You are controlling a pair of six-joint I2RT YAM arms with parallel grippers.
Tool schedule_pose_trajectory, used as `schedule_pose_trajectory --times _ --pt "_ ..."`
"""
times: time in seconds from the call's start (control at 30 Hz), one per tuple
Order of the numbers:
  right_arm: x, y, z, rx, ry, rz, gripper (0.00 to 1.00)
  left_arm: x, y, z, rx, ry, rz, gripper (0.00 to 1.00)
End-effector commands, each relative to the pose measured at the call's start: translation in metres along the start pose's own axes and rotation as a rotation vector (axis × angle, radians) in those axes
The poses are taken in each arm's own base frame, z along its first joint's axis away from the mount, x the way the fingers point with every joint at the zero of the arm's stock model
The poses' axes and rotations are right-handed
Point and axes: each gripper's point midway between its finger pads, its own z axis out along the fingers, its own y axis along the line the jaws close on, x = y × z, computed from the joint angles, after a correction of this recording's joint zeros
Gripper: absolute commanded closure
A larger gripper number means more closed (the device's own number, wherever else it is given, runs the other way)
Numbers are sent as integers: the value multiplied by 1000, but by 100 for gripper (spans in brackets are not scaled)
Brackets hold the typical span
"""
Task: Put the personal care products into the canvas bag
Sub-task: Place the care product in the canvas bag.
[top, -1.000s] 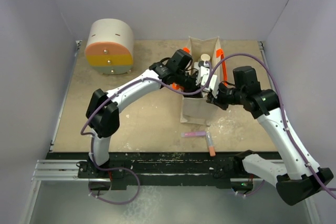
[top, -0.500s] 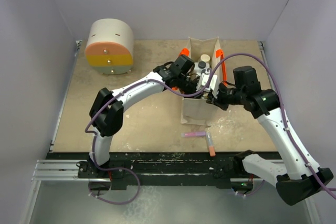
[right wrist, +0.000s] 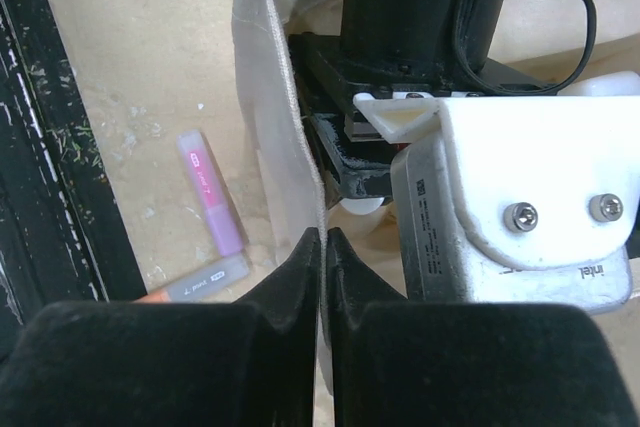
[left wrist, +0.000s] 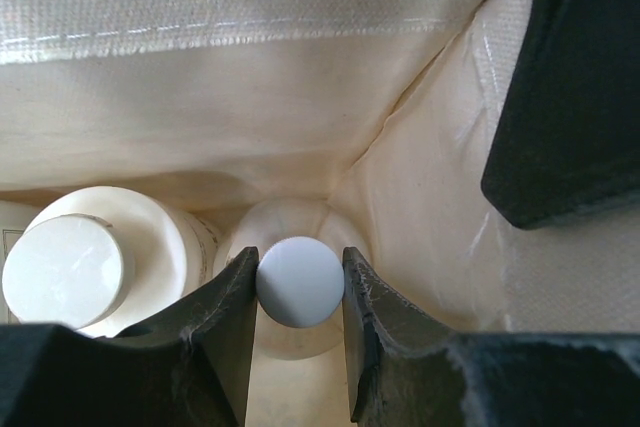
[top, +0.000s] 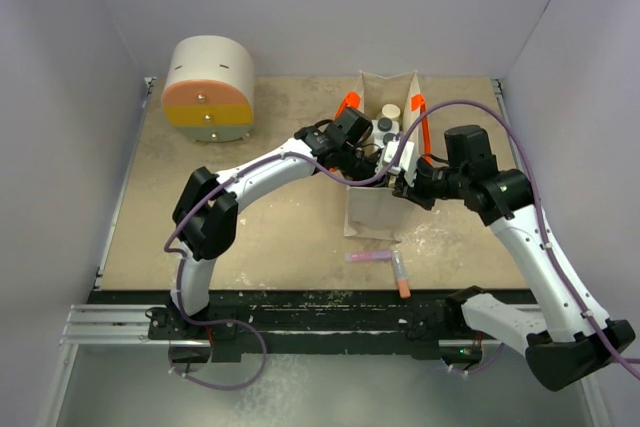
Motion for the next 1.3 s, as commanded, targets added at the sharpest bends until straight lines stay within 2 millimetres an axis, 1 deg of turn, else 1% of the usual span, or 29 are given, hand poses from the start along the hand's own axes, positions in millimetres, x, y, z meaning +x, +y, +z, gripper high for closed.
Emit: schedule_pose_trajectory --times 0.0,0.2,0.27,0.3,0.47,0.53,0.6,0.7,0.77,0.87,0.97,1.03,1.17,1.2,1.27 --pt "-30 -8 -11 44 -105 -50 92 -8 -41 1 127 -7 -37 68" --pt "-16 -3 -7 29 -67 -38 76 -23 -40 -7 105 -26 -13 53" --pt "-12 -1 -6 27 -57 -35 67 -28 -37 -11 91 -32 -10 46" --pt "-10 0 -6 26 -55 -32 64 -32 -36 -12 83 -35 -5 43" --pt "-11 2 -8 35 -62 -25 59 -45 -32 -21 56 -57 7 37" --pt "-11 4 -10 35 -63 -13 55 -51 -30 -26 48 -73 13 35" --pt "-13 4 -13 51 -75 -10 48 -59 -26 -32 35 -93 25 33" --pt "-21 -3 -19 96 -95 -14 38 -73 -20 -43 17 -129 36 29" --pt "-25 -7 -23 110 -100 -14 35 -82 -17 -50 3 -146 52 27" --pt "-34 -13 -29 135 -113 -20 33 -95 -13 -62 -23 -171 74 25" --pt "-47 -25 -41 190 -142 -12 31 -111 -5 -82 -53 -223 51 22" --pt "-55 -37 -51 242 -162 7 29 -119 5 -102 -81 -267 20 21" --pt "-73 -62 -71 339 -221 63 26 -134 30 -149 -183 -334 -2 18" --pt "-77 -71 -76 378 -235 78 26 -139 33 -158 -208 -343 5 18" --pt "-83 -91 -88 468 -253 122 25 -145 43 -184 -279 -359 14 16"
